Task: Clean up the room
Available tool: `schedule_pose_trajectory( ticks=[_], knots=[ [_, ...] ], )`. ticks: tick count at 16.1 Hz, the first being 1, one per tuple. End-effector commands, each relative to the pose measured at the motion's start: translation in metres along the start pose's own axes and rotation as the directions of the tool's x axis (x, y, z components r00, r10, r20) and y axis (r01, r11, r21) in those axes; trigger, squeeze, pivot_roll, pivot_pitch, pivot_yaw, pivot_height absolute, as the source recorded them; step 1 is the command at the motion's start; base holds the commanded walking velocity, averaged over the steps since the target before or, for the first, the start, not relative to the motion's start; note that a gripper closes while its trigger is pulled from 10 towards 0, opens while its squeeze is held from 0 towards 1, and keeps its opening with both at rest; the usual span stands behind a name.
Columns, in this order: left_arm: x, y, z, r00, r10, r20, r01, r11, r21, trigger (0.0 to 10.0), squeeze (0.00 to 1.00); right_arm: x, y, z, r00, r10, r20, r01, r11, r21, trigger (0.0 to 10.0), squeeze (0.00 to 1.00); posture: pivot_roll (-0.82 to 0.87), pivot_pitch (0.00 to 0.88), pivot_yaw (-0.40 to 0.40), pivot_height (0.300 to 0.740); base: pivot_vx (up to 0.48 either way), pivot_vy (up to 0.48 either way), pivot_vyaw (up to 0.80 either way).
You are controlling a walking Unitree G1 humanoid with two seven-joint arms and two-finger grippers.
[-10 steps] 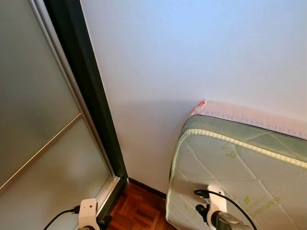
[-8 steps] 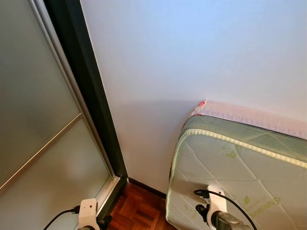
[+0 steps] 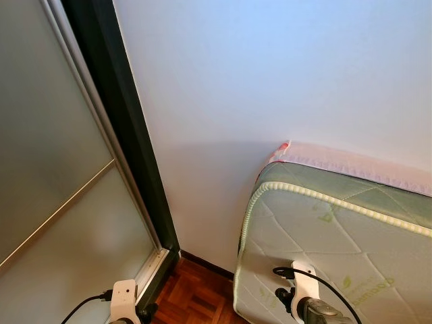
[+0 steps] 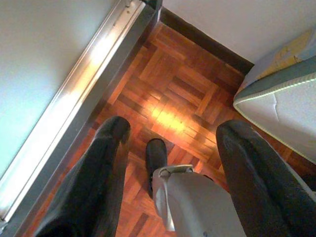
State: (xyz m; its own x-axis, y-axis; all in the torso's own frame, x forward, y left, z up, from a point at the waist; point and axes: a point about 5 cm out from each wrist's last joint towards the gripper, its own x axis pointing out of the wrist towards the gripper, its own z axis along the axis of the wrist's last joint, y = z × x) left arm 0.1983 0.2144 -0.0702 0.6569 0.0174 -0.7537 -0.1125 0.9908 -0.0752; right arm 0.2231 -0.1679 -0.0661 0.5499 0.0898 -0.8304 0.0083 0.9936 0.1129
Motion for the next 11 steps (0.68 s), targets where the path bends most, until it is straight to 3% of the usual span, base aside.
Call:
schedule_pose_trajectory(
  ticks=[1,9,11],
  knots=[
    [-0.0005,0.0004,-0.0023,1.0,0.001,-0.008,-0.001,1.0,-0.011,10.0,0.0,-0.0005,-0.0034,0.0132,0.999,-0.01,0.044,0.01,1.0,0.008,10.0,0.0,0.09,0.0,0.003,0.74,0.0,0.0,0.0],
    [-0.0005,0.0002,-0.0029,1.0,-0.002,-0.01,0.002,1.0,-0.01,10.0,0.0,-0.0005,-0.0035,0.0131,0.999,-0.007,0.045,0.007,1.0,-0.004,10.0,0.0,0.09,0.0,0.004,0.74,0.0,0.0,0.0],
    [-0.0004,0.0001,-0.0023,1.0,-0.003,-0.009,0.003,1.0,-0.009,10.0,0.0,-0.0005,-0.0034,0.0137,0.999,-0.008,0.046,0.008,1.0,-0.005,10.0,0.0,0.09,0.0,0.002,0.74,-0.247,0.0,0.0]
  ],
)
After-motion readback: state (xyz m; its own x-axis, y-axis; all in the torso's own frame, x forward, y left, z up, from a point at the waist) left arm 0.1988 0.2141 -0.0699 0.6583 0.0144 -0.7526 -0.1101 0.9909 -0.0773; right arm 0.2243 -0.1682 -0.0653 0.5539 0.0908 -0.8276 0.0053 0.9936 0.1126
